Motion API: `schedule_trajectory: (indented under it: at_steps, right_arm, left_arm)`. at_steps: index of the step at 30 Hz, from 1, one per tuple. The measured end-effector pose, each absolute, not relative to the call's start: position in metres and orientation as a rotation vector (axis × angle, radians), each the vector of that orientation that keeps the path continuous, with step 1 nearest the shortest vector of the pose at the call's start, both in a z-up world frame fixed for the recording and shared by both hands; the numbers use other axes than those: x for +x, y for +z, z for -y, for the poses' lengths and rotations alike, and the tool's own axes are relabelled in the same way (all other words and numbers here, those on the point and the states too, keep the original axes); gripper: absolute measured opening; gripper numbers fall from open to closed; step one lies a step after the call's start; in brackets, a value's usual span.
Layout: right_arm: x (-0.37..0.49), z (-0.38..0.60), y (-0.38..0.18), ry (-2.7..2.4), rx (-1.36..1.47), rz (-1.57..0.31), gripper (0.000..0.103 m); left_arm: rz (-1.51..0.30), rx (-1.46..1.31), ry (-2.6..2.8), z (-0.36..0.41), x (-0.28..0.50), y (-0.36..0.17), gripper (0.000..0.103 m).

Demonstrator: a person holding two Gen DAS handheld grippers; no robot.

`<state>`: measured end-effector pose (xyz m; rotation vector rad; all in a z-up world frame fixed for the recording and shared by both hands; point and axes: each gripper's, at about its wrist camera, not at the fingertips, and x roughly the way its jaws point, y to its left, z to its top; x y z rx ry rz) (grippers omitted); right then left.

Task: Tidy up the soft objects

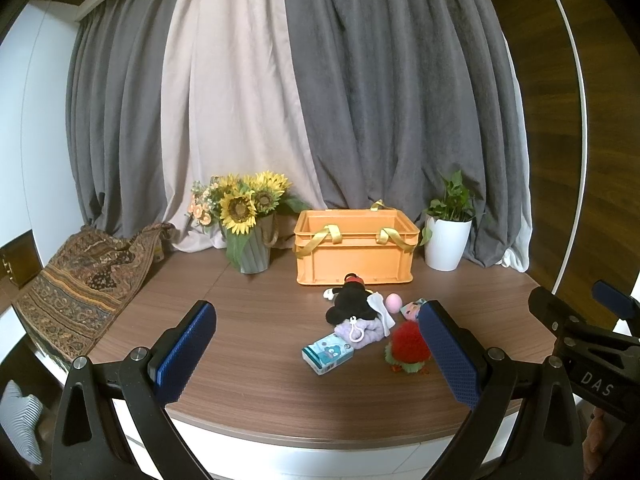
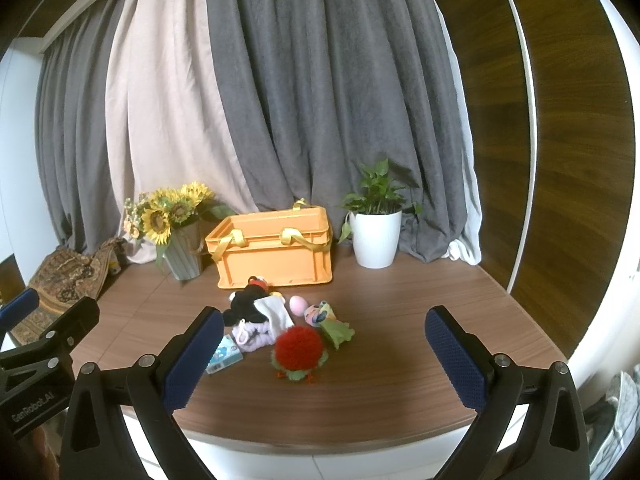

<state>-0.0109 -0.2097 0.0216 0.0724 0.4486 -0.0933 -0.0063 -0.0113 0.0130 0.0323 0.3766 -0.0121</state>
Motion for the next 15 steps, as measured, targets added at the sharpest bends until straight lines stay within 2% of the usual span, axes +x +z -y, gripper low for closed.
schedule_trajectory:
  at_steps: [15]
  right_arm:
    - [0.014,0.198,-0.004,-0.076,0.09,-0.504,0.102]
  left_arm:
    - [-0.45,0.04,-0.036,0.003,0.022,-0.015,0.103]
